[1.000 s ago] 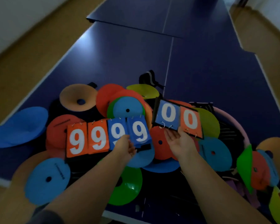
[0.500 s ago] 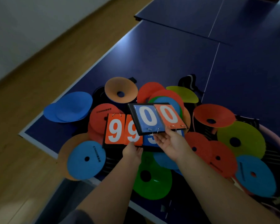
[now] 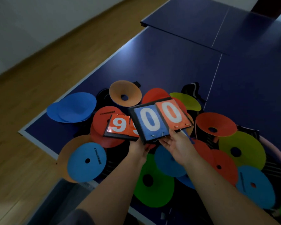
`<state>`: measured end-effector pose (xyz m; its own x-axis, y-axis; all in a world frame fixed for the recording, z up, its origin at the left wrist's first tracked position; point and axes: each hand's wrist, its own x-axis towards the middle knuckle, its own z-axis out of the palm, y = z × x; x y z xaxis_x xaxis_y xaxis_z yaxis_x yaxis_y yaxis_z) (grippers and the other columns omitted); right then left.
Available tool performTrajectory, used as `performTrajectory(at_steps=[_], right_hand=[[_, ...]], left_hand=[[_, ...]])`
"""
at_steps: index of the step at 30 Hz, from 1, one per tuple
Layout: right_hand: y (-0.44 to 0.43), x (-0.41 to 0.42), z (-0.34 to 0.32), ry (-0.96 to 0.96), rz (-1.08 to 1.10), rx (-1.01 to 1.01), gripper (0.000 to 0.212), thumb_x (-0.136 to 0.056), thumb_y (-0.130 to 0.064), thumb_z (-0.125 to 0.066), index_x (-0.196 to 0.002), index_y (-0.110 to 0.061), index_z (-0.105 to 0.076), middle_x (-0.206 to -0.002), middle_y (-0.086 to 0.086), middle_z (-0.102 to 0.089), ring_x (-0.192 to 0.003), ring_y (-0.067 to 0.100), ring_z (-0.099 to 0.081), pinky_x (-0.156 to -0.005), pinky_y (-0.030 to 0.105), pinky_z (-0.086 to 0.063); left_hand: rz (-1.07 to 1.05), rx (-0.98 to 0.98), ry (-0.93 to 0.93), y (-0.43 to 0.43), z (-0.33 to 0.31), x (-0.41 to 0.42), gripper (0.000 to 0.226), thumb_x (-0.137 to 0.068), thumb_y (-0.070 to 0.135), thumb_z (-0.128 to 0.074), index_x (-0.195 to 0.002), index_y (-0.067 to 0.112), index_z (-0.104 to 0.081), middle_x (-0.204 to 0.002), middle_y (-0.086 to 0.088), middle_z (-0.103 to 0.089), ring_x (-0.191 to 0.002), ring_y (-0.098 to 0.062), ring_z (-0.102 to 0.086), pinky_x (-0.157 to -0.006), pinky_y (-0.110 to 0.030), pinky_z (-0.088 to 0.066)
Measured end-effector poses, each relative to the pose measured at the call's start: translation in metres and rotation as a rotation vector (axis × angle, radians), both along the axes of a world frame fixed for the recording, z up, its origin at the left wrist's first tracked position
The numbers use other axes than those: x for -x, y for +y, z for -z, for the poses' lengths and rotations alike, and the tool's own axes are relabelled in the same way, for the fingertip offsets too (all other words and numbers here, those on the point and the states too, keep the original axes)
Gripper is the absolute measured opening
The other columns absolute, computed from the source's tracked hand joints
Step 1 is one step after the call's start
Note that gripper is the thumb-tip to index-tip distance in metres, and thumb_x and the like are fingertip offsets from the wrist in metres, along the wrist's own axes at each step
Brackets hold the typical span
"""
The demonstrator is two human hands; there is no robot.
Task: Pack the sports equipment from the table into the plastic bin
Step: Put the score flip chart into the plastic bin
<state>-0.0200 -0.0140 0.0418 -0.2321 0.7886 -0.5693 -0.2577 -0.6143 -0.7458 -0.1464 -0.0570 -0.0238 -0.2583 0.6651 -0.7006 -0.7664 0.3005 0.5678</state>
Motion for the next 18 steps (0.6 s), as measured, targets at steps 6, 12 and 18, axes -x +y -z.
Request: performTrajectory(at_steps=[6,12,18], right_hand=[[0.01,-0.004,-0.027,-0.106,-0.128,-0.154,0.024,-0.104,-0.017,-0.048,-0.122,-0.007,-0.059,-0.105,0.008,-0.072,-0.088,0.021,-0.07,-0.078,0.037,-0.054],[-0.002,-0.014,-0.055,-0.131,-0.44,-0.256,0.029,-0.102,-0.023,-0.051,-0.122,-0.006,-0.064,-0.117,0.011,-0.072,-0.109,0.032,-0.067,-0.097,0.048,-0.05],[-0.042,0.022,-0.071,-0.305,-0.858,-0.483,0.048,-0.093,-0.051,-0.057,-0.125,-0.017,-0.066,-0.124,0.001,-0.069,-0.117,0.023,-0.064,-0.105,0.045,-0.045]], left_hand=[[0.0,-0.08,0.123,-0.022,-0.026,0.032,0.036,-0.096,0.005,-0.06,-0.123,0.028,-0.052,-0.114,-0.006,-0.07,-0.096,-0.024,-0.07,-0.071,-0.033,-0.056],[-0.189,-0.14,0.263,-0.092,-0.054,0.081,0.033,-0.098,0.035,-0.06,-0.131,0.032,-0.058,-0.119,-0.002,-0.072,-0.103,-0.026,-0.071,-0.088,-0.049,-0.058],[-0.348,-0.103,0.298,-0.179,-0.081,0.098,0.036,-0.1,0.043,-0.053,-0.131,0.026,-0.057,-0.11,-0.007,-0.075,-0.094,-0.029,-0.074,-0.071,-0.042,-0.06]])
